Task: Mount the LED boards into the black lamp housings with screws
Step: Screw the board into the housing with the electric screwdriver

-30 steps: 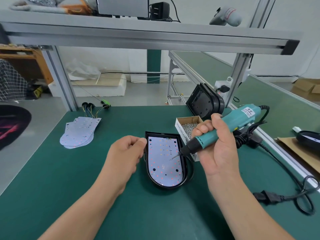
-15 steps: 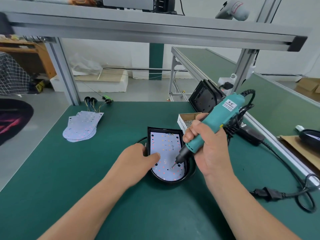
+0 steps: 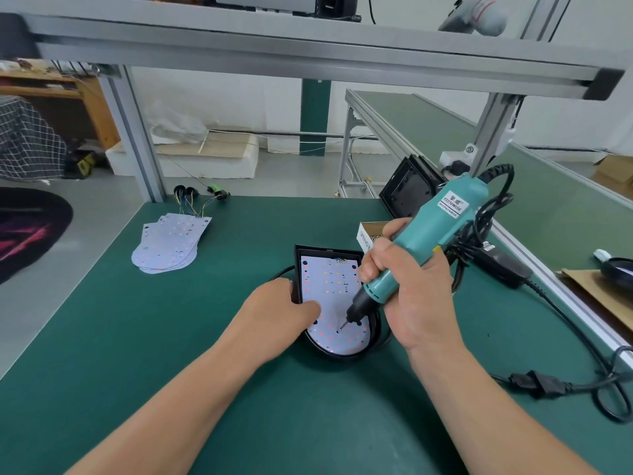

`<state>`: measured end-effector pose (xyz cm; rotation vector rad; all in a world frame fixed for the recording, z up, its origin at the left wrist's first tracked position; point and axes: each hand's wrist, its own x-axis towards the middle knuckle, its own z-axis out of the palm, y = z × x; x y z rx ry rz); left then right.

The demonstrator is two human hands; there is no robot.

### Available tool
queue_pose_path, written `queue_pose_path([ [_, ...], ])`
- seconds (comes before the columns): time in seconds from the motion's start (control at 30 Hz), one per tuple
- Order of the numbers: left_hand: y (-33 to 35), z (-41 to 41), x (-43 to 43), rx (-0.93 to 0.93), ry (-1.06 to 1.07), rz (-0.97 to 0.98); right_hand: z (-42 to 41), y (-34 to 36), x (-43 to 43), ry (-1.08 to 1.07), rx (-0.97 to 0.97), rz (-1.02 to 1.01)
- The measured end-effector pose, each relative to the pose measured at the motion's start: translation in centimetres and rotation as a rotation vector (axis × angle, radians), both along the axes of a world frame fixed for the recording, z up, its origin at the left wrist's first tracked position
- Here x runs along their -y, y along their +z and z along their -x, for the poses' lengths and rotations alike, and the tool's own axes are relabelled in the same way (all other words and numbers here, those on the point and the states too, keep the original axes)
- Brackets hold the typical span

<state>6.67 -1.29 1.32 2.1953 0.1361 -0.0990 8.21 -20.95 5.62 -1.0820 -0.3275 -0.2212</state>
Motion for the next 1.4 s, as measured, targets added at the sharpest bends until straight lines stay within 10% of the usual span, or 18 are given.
queue_pose_path([
  [0.6,1.3,-0.2,0.2,-0.08,-0.03,0.048,0.2,0.4,-0.2,0.235,0.15,0.236],
  [0.83,1.6,1.3,0.8,-0.167,-0.12,0.096,0.6,2.2,1.1,0.217,0.137,-0.163],
  [1.4,4.4,1.0,-0.7,-0.176,0.13,1.176,-1.3,0.9,2.6,0.084,-0.116,-0.463],
])
